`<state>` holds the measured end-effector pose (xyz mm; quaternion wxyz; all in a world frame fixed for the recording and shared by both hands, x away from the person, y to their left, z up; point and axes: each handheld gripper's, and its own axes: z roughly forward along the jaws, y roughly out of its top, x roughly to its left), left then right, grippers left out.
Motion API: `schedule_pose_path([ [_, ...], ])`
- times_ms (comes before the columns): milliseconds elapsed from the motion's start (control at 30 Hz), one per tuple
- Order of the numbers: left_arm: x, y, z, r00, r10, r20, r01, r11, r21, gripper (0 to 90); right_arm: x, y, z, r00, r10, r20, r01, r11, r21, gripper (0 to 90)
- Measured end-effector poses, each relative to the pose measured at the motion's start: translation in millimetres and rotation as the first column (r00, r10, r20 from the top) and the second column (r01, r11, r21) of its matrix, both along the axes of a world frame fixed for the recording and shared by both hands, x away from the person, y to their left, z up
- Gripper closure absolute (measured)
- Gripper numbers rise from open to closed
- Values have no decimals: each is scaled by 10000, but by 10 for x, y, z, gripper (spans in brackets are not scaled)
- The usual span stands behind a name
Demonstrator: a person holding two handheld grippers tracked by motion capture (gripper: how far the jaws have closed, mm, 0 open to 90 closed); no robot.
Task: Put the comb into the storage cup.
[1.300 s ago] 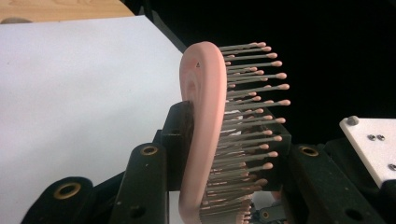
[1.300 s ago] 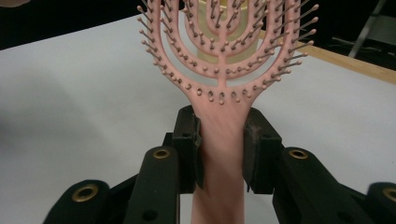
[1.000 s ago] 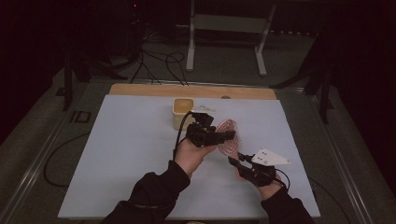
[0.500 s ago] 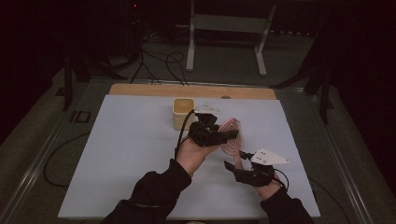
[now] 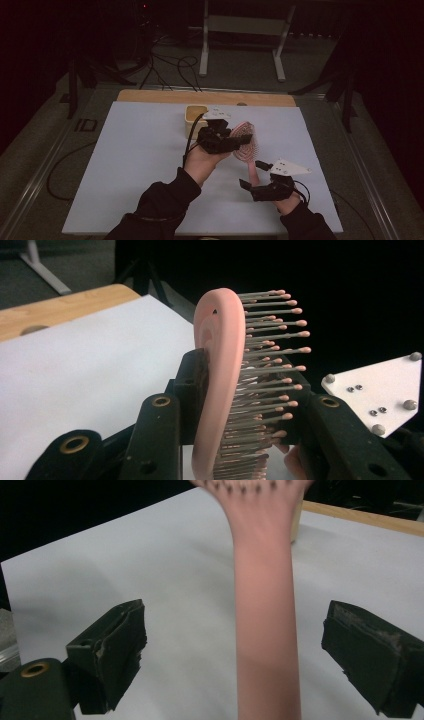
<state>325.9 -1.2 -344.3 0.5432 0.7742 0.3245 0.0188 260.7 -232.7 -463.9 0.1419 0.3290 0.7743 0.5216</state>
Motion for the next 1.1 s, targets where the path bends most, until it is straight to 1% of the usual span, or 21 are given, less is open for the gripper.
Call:
schedule_pose_path([
  [133, 8, 69, 35, 9997, 164, 198, -165, 9998, 52, 657, -5, -17, 1, 10000, 4, 5, -4, 10000, -4, 95],
  [200, 8, 69, 35, 9997, 164, 198, -165, 9998, 52, 657, -4, -23, -4, 10000, 23, 9, -23, 10000, 37, 95],
  [233, 29, 132, 58, 9992, 265, 296, -266, 9996, 45, 658, -10, -29, -6, 9999, 148, 10, -148, 9999, -9, 93],
  [300, 33, 156, 65, 9989, 323, 339, -324, 9995, 45, 658, -20, -33, -6, 9998, 203, 67, -203, 9998, 24, 93],
  [333, 48, 199, 75, 9985, 406, 354, -407, 9992, 10, 658, -20, -36, -6, 9996, 288, 32, -288, 9996, 76, 92],
  [400, 48, 199, 75, 9985, 406, 354, -407, 9992, 10, 658, -23, -41, -7, 9994, 341, 44, -341, 9993, 128, 92],
  [433, 68, 248, 92, 9978, 495, 436, -497, 9987, 53, 658, -37, -48, -2, 9991, 423, 91, -424, 9990, 112, 92],
  [533, 88, 308, 112, 9968, 583, 548, -586, 9983, 40, 659, -53, -78, 1, 9988, 486, 90, -487, 9987, 174, 92],
  [633, 111, 365, 127, 9953, 735, 637, -740, 9972, 53, 659, -79, -96, 5, 9985, 541, 125, -543, 9985, 116, 92],
  [733, 140, 435, 139, 9940, 905, 612, -907, 9959, 3, 659, -98, -107, 6, 9979, 614, 187, -614, 9981, 34, 92],
  [900, 171, 519, 168, 9910, 1069, 801, -1085, 9940, 153, 659, -116, -112, 1, 9970, 747, 201, -746, 9972, -57, 92],
  [933, 189, 564, 184, 9900, 1128, 848, -1145, 9933, 163, 659, -127, -118, -1, 9973, 712, 174, -711, 9975, -22, 92],
  [1000, 189, 564, 184, 9900, 1128, 848, -1145, 9933, 163, 659, -130, -123, -1, 9972, 718, 199, -717, 9974, -32, 92],
  [1033, 216, 623, 203, 9868, 1280, 988, -1314, 9909, 284, 659, -131, -134, -1, 9976, 651, 216, -651, 9979, 15, 92],
  [1100, 232, 659, 212, 9851, 1391, 1015, -1428, 9893, 294, 660, -122, -141, -3, 9979, 610, 211, -611, 9981, 34, 93],
])
